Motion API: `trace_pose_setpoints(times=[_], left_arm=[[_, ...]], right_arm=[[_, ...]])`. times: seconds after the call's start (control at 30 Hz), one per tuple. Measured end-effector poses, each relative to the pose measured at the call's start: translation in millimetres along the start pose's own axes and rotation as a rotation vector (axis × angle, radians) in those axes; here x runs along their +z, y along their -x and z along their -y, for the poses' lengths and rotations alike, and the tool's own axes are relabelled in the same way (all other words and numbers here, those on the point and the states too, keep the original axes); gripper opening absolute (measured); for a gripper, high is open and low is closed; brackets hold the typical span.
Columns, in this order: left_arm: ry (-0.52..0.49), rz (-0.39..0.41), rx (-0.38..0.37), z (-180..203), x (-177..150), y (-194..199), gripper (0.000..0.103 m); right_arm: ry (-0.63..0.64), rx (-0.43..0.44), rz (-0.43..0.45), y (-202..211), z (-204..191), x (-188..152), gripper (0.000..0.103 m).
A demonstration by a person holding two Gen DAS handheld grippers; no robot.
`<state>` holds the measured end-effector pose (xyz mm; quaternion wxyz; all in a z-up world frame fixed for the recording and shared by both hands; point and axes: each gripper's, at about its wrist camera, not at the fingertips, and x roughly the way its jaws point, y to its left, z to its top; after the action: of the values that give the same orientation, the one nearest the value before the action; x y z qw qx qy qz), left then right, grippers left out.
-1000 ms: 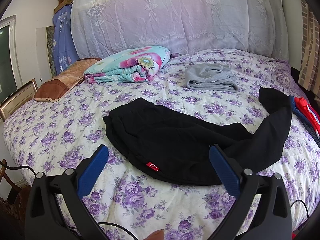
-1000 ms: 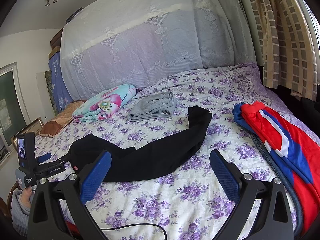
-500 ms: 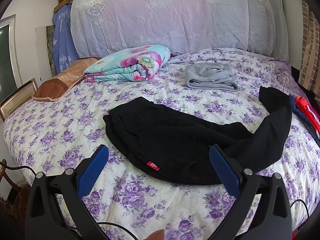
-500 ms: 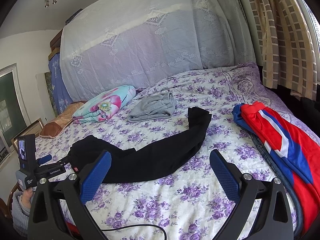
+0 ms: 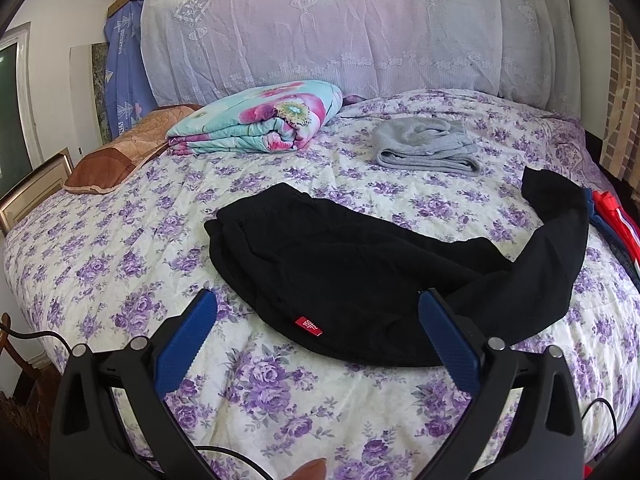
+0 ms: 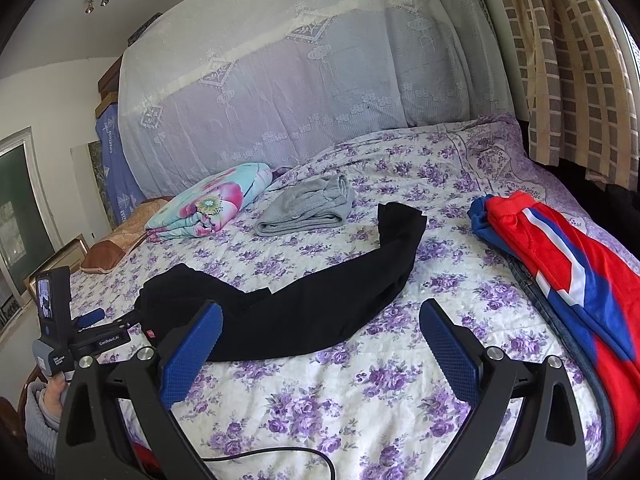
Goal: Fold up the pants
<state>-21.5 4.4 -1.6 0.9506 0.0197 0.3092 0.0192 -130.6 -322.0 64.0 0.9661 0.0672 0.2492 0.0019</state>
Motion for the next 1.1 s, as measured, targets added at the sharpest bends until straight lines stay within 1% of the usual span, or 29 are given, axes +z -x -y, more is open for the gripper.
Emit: trace_pose_setpoints(times=[0.17,0.37,0.43,0.57,0.7,0.83,0.93,1.1], left_arm=[[-0.007,-0.031,0.010,-2,1,-15,0.099],[0.002,-0.095,0.009,-8,3,-44,0.099],[0.011,-0.121,-0.001,-10,4,-56,0.099],[0.029,-0.168,-0.045,-22,9,-79,0.099],[0.086,-0.188,-0.082,-46,19,-94,0.099],[0.188,-0.213,-0.129,-73,28,-107,0.099],[0.241,-0.216,-0.126,-87,33,-114,0.099],[0.264,-0.250,-0.091,-99,37,-134,0.099]], right_arm=[[-0.013,0.008,-0.029,-19,5,-1,0.099],[-0.050,0.021,-0.090,-57,13,0,0.099],[-0.067,0.024,-0.110,-70,16,-1,0.099],[-0.104,0.025,-0.153,-96,25,0,0.099],[-0.140,0.027,-0.180,-118,33,2,0.099],[-0.178,0.050,-0.171,-133,40,7,0.099],[-0.215,0.076,-0.164,-144,45,7,0.099],[-0.241,0.094,-0.197,-168,53,-1,0.099]])
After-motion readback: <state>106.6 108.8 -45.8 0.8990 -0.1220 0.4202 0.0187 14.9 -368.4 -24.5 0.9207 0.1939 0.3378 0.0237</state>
